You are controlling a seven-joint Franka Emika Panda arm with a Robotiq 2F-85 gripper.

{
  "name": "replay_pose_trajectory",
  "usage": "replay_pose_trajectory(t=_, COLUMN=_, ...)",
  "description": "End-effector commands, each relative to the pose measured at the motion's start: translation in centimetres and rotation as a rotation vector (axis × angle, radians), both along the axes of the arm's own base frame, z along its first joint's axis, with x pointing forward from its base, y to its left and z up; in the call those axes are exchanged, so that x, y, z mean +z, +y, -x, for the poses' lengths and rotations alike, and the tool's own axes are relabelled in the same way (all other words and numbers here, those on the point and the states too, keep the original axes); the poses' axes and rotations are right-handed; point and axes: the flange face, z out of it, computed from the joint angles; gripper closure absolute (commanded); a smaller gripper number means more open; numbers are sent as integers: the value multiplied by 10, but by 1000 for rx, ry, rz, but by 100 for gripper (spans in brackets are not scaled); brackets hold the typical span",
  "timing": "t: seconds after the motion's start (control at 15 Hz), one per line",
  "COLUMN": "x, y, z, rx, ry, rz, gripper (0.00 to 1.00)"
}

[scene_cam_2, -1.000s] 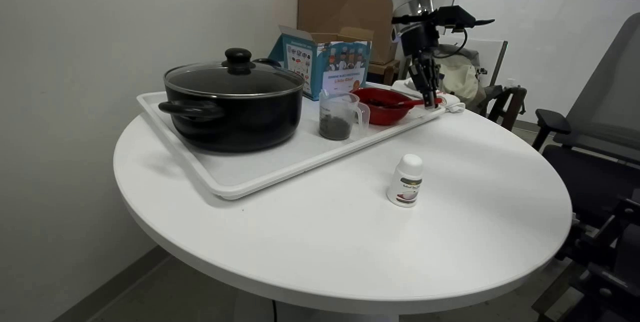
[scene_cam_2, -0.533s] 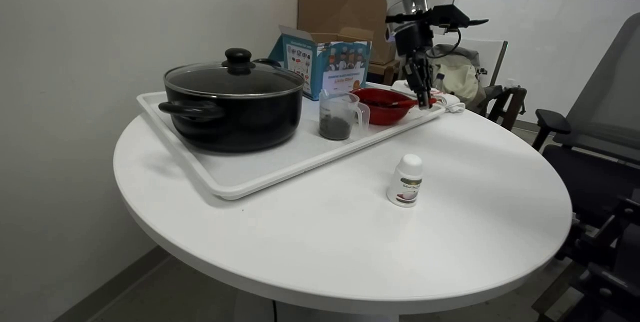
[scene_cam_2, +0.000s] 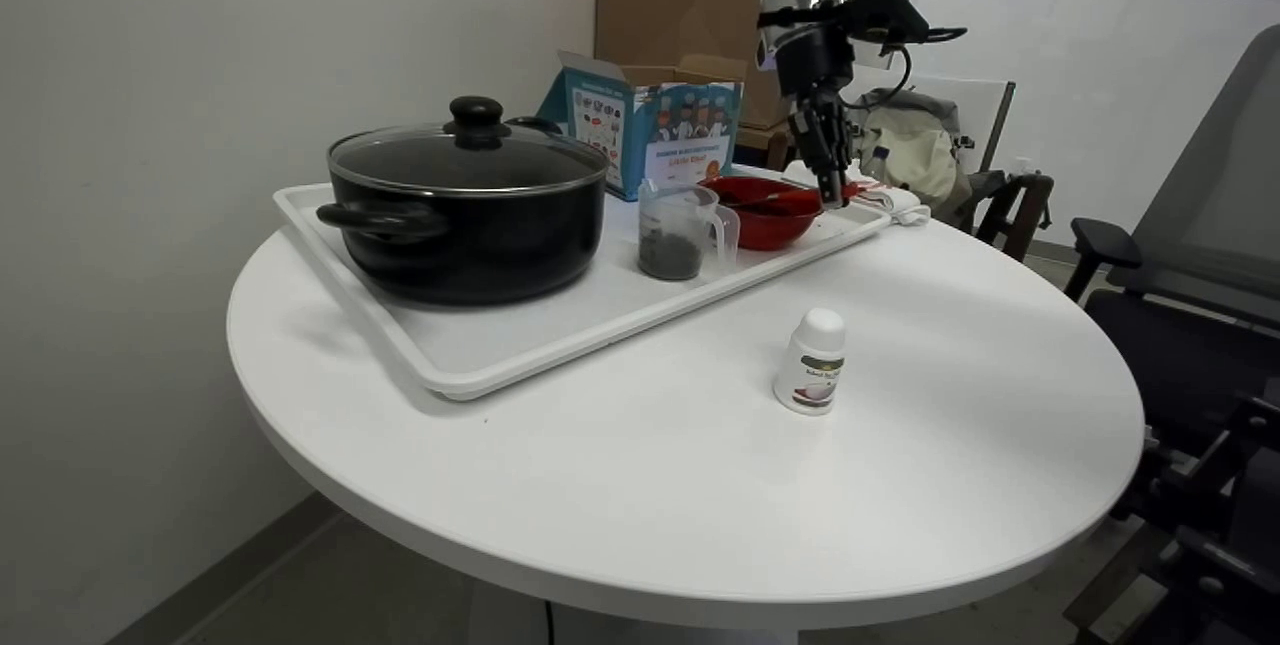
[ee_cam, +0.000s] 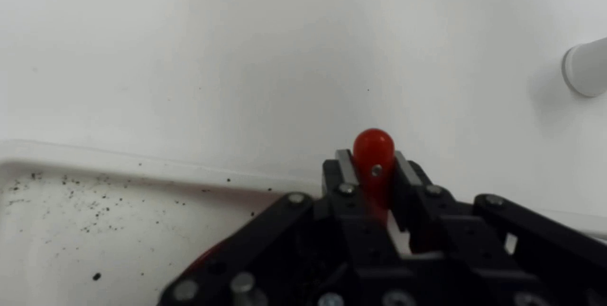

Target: Use the spoon to scoop out some of the contents in the red bowl into the clear jug on the left

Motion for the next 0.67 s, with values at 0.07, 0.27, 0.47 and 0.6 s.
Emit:
replay_pose_trajectory(t=0.07, x=19, y=3, z=1, rx=-24, ry=0, rz=-29, gripper=90)
replay_pose_trajectory(t=0.27, x=24, y=2, z=2, rx=-34, ry=-4, rz=-33, gripper=90)
replay_pose_trajectory(t=0.47, x=29, y=4, z=4, rx=-35, ry=-11, rz=-33, gripper=90)
replay_pose_trajectory(t=0.6, x=34, y=6, z=5, rx=-33, ry=-17, rz=-32, gripper=90)
